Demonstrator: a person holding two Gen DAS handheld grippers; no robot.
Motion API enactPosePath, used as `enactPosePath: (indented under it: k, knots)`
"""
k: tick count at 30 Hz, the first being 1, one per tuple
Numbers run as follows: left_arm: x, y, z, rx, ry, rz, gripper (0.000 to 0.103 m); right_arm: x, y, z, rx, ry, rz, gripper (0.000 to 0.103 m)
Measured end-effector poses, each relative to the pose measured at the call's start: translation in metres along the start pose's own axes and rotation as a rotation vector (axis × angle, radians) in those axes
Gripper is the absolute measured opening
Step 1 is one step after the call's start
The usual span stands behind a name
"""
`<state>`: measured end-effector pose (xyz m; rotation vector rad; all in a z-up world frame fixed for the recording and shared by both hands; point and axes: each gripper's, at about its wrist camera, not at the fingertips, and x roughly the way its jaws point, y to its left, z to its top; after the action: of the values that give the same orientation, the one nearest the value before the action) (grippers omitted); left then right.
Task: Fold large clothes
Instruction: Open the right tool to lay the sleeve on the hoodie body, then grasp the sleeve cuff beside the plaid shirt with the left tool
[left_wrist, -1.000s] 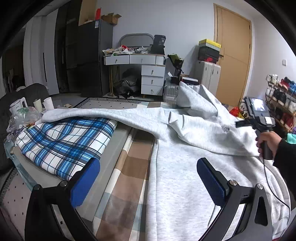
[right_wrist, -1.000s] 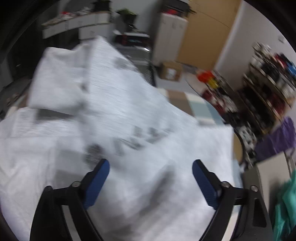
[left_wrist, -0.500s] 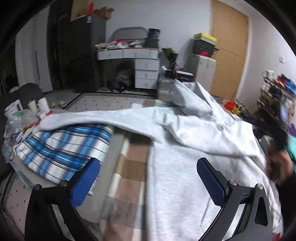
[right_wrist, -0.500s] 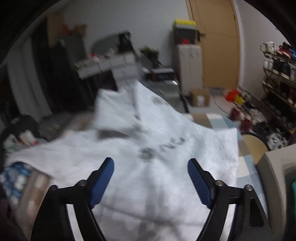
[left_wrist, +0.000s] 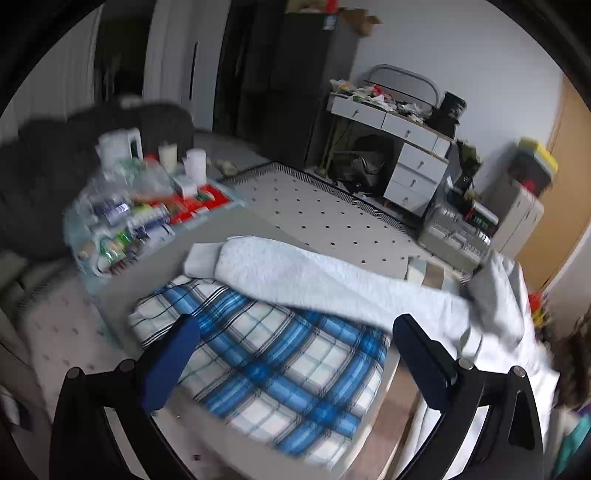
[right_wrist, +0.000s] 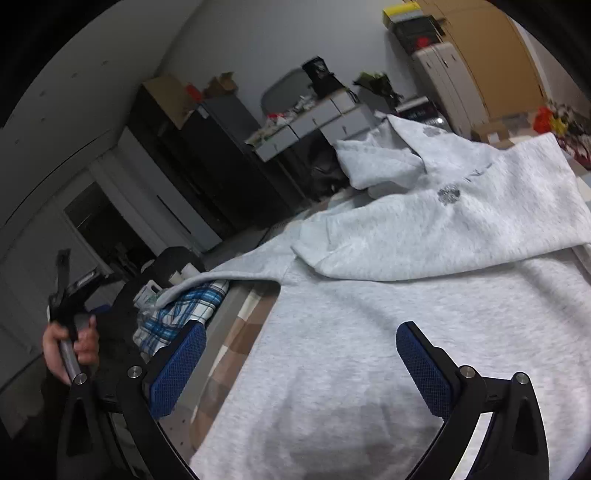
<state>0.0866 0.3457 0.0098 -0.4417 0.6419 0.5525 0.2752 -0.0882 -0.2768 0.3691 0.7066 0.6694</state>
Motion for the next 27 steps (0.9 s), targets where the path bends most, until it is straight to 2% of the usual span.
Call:
enactPosePath:
  k: [2,4,5,7,9,12,15,17,18,19,20,21,22,27]
  knots:
    - [0.023,0.002,0.008,0.012,0.036,0.011,0.102,0.004,0.002,-0.007,-0.037,-0.020,-0.024,0.103]
    - [0.054,0.014,0.017,-0.026,0.093,0.042,0.102,0.000,0.004,-0.012,-0.072,-0.067,-0.039,0.103]
    - [0.060,0.019,0.019,-0.051,0.110,0.044,0.102,-0.015,0.009,-0.017,-0.086,-0.095,-0.056,0.103]
    - [0.081,0.039,0.023,-0.144,0.157,-0.013,0.102,-0.027,0.009,-0.019,-0.101,-0.157,-0.104,0.103]
    - [0.090,0.050,0.021,-0.195,0.180,-0.040,0.102,-0.027,0.000,-0.020,-0.075,-0.179,-0.104,0.103]
    - [0.101,0.053,0.016,-0.217,0.201,-0.086,0.102,-0.028,-0.011,-0.022,-0.024,-0.169,-0.099,0.103]
    - [0.111,0.056,0.014,-0.261,0.235,-0.173,0.102,-0.030,-0.016,-0.027,-0.002,-0.169,-0.090,0.103]
    - [0.113,0.062,0.016,-0.320,0.216,-0.211,0.102,-0.028,-0.020,-0.029,0.009,-0.160,-0.090,0.103]
    - [0.115,0.064,0.014,-0.352,0.214,-0.215,0.099,-0.028,-0.020,-0.029,0.014,-0.154,-0.081,0.103]
    - [0.118,0.064,0.014,-0.380,0.223,-0.224,0.094,-0.027,-0.022,-0.029,0.019,-0.146,-0.057,0.103]
    - [0.128,0.065,0.014,-0.398,0.253,-0.229,0.085,-0.027,-0.022,-0.029,0.020,-0.143,-0.052,0.103]
    - [0.132,0.065,0.013,-0.405,0.268,-0.224,0.070,-0.027,-0.023,-0.029,0.020,-0.140,-0.052,0.103]
    - [0.137,0.065,0.013,-0.413,0.273,-0.223,0.059,-0.025,-0.024,-0.030,0.020,-0.128,-0.054,0.103]
    - [0.134,0.069,0.024,-0.406,0.240,-0.192,0.010,-0.026,-0.029,-0.031,0.045,-0.115,-0.038,0.103]
